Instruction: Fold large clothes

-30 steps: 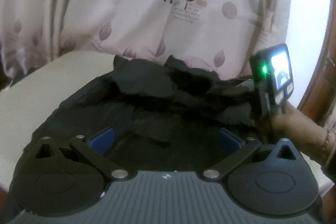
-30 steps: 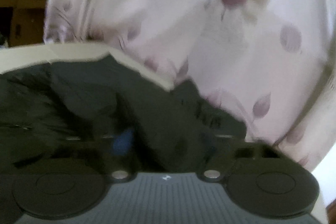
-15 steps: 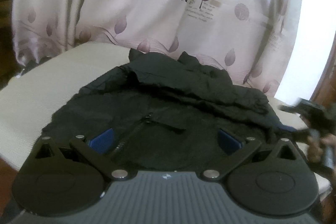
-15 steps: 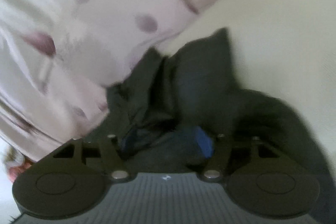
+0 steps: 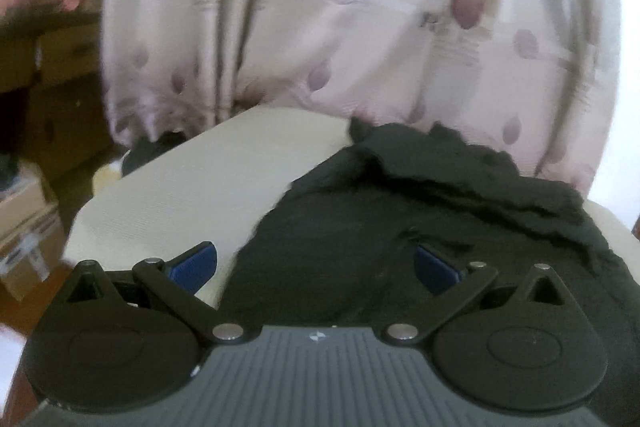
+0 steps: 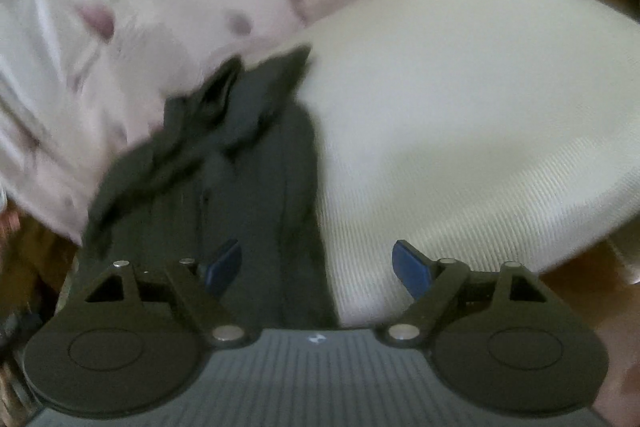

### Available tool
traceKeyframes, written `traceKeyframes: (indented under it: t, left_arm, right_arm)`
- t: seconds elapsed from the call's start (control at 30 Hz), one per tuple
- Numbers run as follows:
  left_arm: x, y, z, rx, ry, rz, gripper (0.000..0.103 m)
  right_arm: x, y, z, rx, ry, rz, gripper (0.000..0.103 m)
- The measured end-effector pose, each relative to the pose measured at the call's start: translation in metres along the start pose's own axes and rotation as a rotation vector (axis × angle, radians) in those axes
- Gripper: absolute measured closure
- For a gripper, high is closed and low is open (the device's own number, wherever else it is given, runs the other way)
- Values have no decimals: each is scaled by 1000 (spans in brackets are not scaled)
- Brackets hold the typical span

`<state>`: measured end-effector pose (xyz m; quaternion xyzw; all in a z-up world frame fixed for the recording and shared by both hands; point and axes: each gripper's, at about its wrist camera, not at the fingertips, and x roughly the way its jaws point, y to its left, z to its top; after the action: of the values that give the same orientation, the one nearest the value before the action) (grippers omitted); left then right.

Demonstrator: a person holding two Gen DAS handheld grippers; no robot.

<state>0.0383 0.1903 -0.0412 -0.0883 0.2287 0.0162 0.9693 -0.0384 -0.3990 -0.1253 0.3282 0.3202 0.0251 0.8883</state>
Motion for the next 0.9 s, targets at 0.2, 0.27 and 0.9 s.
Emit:
traceKeyframes:
  t: [0.2, 0.27, 0.9]
  left_arm:
    - [-17, 44, -19, -41, 72, -49, 0]
    - [-20, 55, -26, -52, 95, -86, 0]
    - [18, 57, -48, -132, 288, -289, 88]
  right_arm:
    - [-3, 18, -35, -62, 85, 36, 20]
    - [-1, 26, -47, -116, 107, 23, 20]
    - [1, 30, -79, -20, 57, 244, 92]
